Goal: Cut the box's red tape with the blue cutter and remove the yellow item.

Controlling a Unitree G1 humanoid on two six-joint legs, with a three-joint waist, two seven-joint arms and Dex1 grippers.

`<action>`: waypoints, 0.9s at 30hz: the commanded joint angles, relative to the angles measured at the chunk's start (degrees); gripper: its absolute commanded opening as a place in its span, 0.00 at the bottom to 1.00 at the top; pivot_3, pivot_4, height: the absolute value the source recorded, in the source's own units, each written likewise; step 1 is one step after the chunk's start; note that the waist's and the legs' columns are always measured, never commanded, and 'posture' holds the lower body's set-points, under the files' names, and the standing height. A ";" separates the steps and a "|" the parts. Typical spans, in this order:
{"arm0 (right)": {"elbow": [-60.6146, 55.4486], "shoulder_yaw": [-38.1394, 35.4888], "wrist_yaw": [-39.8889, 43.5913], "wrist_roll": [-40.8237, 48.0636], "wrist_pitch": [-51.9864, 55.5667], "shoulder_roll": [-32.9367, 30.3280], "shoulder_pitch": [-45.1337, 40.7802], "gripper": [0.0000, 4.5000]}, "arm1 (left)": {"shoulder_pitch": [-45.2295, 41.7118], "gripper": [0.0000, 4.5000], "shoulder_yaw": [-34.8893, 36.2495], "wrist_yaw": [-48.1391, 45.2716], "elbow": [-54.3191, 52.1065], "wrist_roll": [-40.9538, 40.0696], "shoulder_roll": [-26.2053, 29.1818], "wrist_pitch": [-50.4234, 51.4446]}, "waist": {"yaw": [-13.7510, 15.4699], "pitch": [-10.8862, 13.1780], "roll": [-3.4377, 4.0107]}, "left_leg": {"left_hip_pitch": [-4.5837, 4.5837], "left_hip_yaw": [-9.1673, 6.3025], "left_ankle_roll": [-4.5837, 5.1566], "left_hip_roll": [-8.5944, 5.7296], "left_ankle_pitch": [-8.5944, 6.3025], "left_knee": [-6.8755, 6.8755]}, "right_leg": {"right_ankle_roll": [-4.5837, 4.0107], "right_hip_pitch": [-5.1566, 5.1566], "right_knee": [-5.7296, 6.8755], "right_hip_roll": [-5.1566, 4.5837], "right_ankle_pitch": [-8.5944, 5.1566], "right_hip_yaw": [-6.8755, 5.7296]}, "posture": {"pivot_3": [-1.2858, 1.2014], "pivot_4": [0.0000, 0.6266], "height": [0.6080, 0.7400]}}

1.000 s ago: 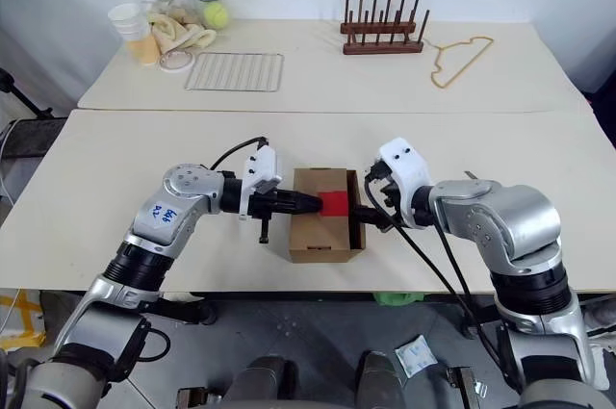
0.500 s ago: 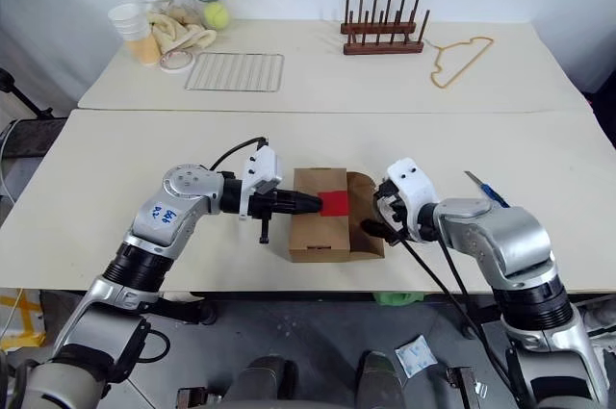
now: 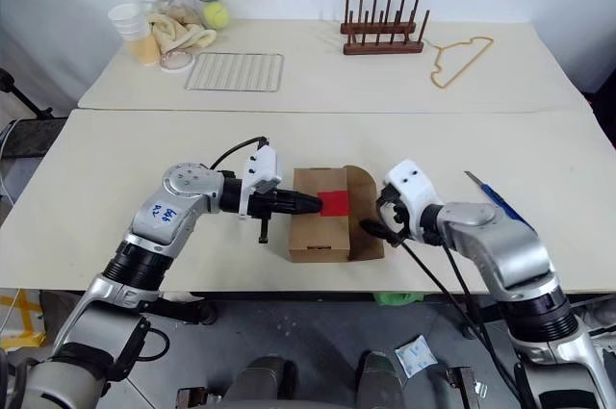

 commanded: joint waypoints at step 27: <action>29.07 4.89 15.94 5.30 6.84 1.56 -13.38 0.49 | 3.82 0.00 -0.32 0.59 -4.11 0.84 1.25 2.84 | -0.99 -0.01 0.01 | 0.04 -0.01 -0.01 0.01 0.00 0.00 | 0.00 0.03 0.01 0.00 0.00 -0.01 | 0.52 0.24 1.00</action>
